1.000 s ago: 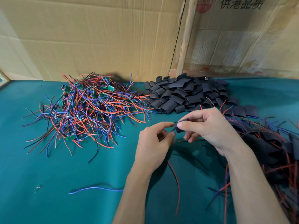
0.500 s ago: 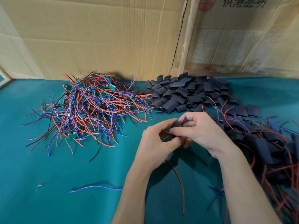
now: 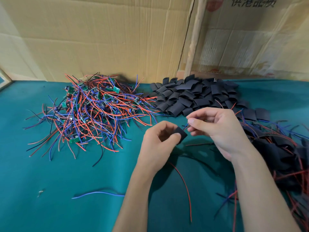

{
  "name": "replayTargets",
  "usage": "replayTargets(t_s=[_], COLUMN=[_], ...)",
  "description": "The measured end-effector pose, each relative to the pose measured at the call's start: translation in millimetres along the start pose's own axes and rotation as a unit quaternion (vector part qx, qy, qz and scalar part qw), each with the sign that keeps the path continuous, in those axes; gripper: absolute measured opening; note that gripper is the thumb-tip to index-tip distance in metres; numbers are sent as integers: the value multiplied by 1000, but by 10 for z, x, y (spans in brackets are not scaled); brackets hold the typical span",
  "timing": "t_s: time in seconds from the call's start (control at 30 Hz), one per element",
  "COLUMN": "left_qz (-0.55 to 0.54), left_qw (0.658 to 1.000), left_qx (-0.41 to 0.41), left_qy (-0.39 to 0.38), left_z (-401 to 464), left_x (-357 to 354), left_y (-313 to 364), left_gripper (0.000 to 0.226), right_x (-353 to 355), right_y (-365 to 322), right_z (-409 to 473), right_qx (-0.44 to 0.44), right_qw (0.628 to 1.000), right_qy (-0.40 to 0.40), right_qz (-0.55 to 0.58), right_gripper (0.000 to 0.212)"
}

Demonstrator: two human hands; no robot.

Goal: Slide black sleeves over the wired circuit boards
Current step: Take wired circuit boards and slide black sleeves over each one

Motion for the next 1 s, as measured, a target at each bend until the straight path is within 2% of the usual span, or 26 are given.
replayTargets(t_s=[0.1,0.17,0.23,0.33,0.43,0.63,0.8,1.0], left_qz=[-138,-183,-197,-222,-254,-275,-320,-309], left_qw=[988,978,974,967,958,953,939,938], left_qx=[3,-6,-19,-28,-15,24,2,10], left_qy=[-67,-99,-114,-123,-130,-123,-129,-157], left_z=[-10,-24,-29,-32,-32,-38,-29,-24], left_x=[-38,-42,-42,-32,-40,-51,-37,-83], left_y=[19,30,37,60,75,23,35,30], left_gripper=[6,9,8,28,37,37,34,35], right_x=[-33,-50,-42,-25,-29,11,21,-6], right_y=[-62,-88,-110,-137,-143,-194,-198,-149], right_z=[-7,-10,-12,-18,-26,-14,3,51], right_qx=[17,25,38,56,63,95,118,116], right_qw=[997,993,988,981,977,954,931,900], right_qy=[-19,-25,-25,-22,-18,8,45,109], right_qz=[78,115,147,186,204,284,342,407], right_gripper=[9,13,13,12,13,19,22,17])
Point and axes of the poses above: each hand's wrist, its own z-axis towards the middle knuckle, its own x-axis out of the back of the hand, y = z × x, the point moved 3 cm from there along z, towards the middle knuckle, and after that the axes turned 15 degrees about -y, right-handed, at the moved point
